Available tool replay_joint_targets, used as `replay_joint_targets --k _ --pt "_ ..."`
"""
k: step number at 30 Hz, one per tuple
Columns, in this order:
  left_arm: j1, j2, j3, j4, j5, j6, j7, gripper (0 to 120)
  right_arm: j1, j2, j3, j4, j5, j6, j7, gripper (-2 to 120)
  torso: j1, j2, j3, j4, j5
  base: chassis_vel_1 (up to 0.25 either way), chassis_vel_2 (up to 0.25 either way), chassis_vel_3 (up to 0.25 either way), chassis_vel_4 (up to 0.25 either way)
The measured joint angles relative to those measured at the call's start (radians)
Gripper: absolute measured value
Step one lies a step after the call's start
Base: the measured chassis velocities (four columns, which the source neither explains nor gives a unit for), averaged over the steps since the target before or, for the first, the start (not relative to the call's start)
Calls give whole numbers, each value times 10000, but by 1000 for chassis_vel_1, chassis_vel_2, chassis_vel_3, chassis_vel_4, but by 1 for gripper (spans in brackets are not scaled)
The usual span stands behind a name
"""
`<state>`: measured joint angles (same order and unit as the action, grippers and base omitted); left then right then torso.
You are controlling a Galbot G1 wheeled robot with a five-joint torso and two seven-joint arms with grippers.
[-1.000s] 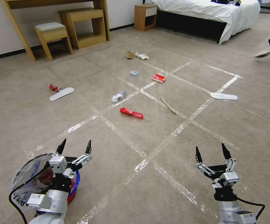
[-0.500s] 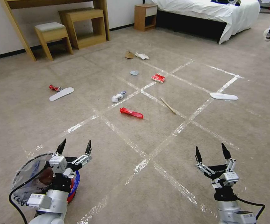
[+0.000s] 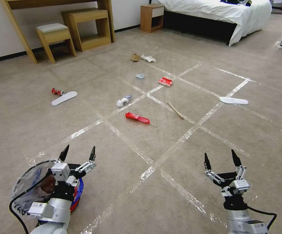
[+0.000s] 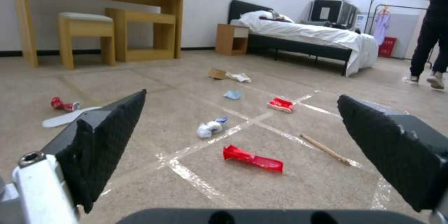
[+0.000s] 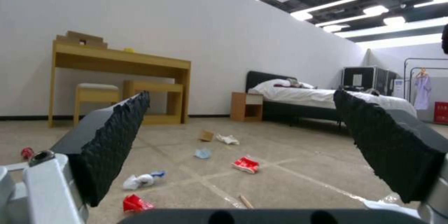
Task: Pick up the trash bin and place the garbage on the floor into it.
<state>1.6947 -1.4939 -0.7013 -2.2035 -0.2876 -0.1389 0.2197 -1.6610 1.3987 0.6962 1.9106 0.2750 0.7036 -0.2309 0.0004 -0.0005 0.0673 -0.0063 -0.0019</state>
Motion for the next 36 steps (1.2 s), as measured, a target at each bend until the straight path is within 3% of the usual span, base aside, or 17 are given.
replay_joint_targets --k 36 --pt "1 0 0 0 0 0 0 100 0 0 0 0 0 0 0 100 0 0 0 0 0 0 0 0 0"
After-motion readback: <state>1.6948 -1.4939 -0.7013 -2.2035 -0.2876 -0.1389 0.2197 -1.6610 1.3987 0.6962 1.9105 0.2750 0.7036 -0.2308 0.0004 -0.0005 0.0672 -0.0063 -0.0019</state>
